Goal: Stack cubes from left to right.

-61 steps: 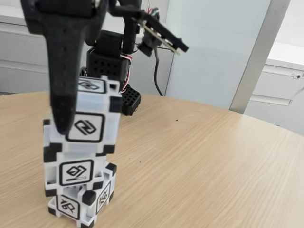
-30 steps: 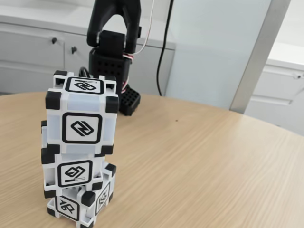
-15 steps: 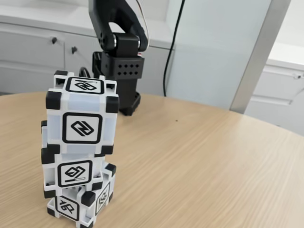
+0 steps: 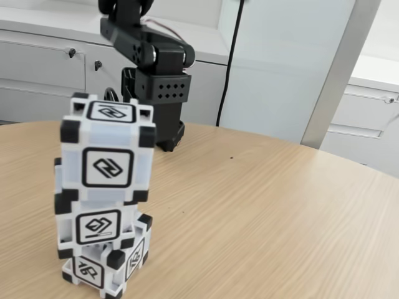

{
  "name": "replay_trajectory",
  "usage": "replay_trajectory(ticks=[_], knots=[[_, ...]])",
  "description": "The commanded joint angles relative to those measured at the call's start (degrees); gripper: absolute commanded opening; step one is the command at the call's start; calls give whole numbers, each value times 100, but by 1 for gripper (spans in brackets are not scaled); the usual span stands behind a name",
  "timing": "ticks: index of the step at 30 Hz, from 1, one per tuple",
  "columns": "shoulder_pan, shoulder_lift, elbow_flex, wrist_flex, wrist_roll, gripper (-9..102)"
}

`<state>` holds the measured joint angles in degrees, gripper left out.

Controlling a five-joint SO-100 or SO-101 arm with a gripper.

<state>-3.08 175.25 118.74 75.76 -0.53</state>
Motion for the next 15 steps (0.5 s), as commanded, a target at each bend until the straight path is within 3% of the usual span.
replay_trajectory(ticks=[1,6,15], knots=[[35,334,1327,-791,-70,0],[105,510,2733,-1380,-70,0],[132,510,3867,-1336,272,0]])
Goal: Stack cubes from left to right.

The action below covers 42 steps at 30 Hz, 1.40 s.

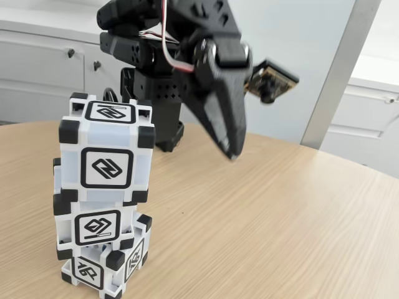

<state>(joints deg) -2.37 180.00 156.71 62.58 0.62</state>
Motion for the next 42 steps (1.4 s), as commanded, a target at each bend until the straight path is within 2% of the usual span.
replay_trajectory(ticks=[1,6,12,18,42], knots=[[62,35,123,-18,211,0],[141,35,246,-18,246,0],[993,35,422,-18,-158,0],[1406,35,422,-9,185,0],[1336,35,422,-9,-281,0]])
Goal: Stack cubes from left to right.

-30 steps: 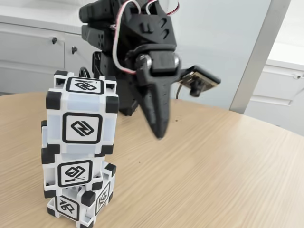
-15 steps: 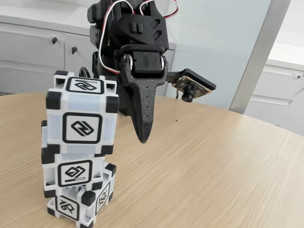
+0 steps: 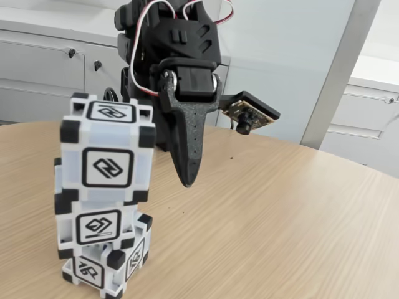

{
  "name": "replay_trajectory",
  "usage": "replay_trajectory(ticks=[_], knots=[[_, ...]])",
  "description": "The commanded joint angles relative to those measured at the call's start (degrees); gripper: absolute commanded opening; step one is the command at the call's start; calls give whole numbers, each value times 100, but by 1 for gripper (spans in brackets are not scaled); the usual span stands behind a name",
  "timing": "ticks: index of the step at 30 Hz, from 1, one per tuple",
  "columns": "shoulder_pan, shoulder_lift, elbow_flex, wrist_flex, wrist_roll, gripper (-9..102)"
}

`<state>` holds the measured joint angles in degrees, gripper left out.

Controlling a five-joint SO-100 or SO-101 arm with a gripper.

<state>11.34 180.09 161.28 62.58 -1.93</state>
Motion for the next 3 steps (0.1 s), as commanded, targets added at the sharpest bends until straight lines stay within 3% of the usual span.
replay_trajectory(ticks=[1,3], knots=[[-35,26,-35,-9,-26,0],[-35,26,-35,-9,-26,0]])
